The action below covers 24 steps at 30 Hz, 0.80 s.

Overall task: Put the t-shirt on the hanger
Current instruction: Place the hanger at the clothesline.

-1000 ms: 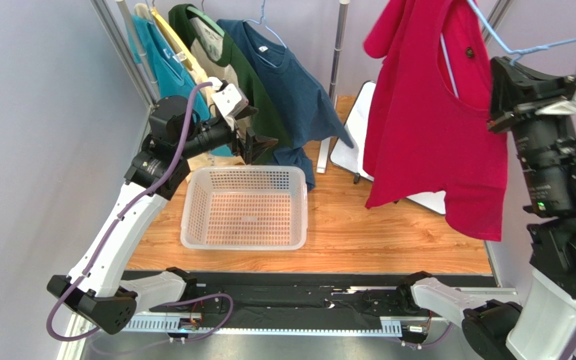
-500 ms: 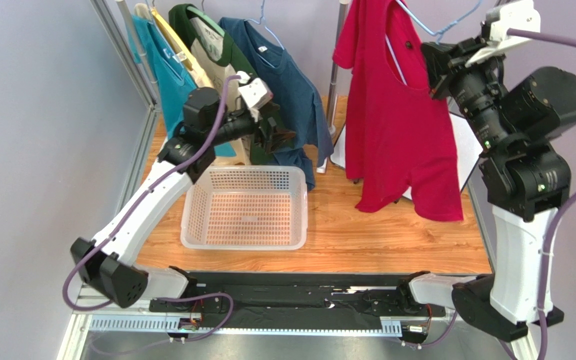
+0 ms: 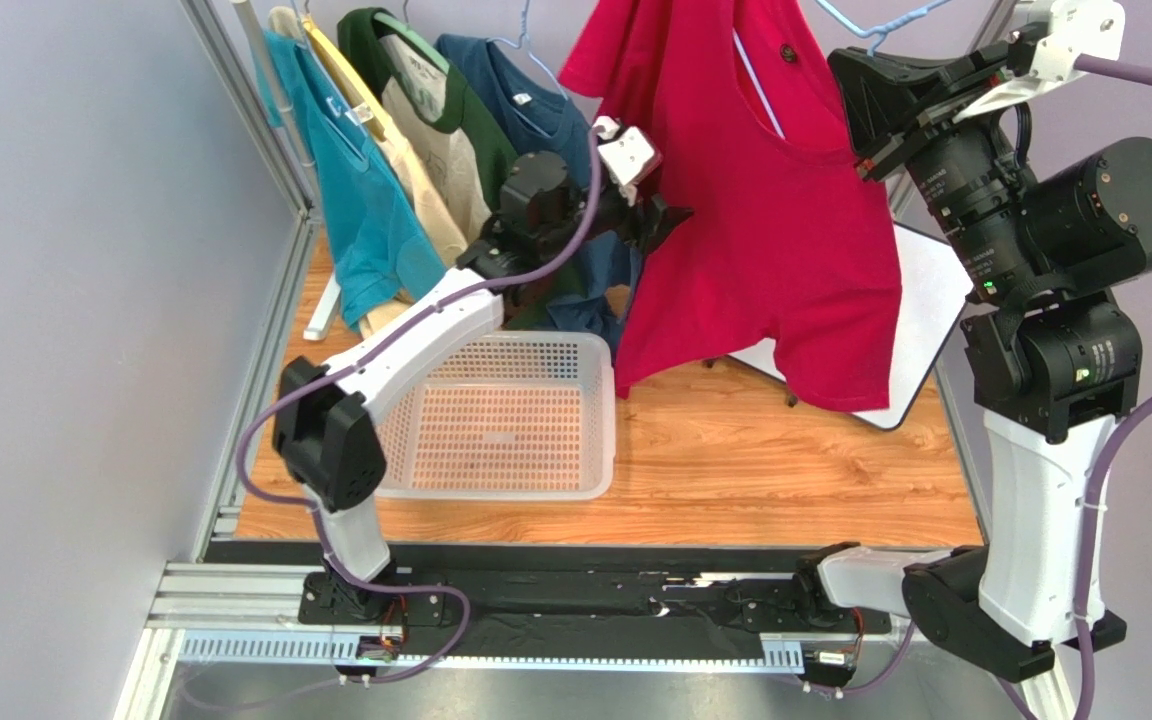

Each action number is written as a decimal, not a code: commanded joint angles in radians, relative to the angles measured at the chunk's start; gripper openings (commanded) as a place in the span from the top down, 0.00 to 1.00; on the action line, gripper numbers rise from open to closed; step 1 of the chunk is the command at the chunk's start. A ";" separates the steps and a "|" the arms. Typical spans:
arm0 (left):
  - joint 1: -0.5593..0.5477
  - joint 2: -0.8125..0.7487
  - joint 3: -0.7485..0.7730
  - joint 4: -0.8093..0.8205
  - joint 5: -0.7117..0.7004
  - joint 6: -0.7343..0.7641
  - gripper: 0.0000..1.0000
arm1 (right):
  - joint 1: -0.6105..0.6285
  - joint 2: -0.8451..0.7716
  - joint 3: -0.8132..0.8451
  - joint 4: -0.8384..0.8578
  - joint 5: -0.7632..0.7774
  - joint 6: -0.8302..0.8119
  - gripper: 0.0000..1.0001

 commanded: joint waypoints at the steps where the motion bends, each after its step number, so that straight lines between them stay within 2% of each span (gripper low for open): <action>1: 0.004 0.074 0.051 0.100 -0.287 0.035 0.22 | -0.004 0.034 0.004 0.084 0.063 -0.028 1.00; 5: 0.061 0.014 -0.038 0.099 -0.288 0.017 0.28 | -0.004 0.043 -0.010 0.067 0.147 -0.080 1.00; 8: 0.090 -0.080 -0.154 0.090 -0.257 0.029 0.29 | -0.002 0.024 -0.043 0.067 0.180 -0.105 1.00; 10: 0.101 -0.153 -0.232 0.087 -0.233 0.046 0.29 | -0.002 0.016 -0.083 0.067 0.174 -0.113 1.00; 15: 0.113 -0.248 -0.297 0.042 -0.230 0.064 0.27 | -0.002 0.043 -0.125 0.064 0.086 -0.085 1.00; 24: 0.125 -0.296 -0.333 0.008 -0.273 0.066 0.25 | 0.002 0.275 0.047 -0.029 0.032 -0.088 1.00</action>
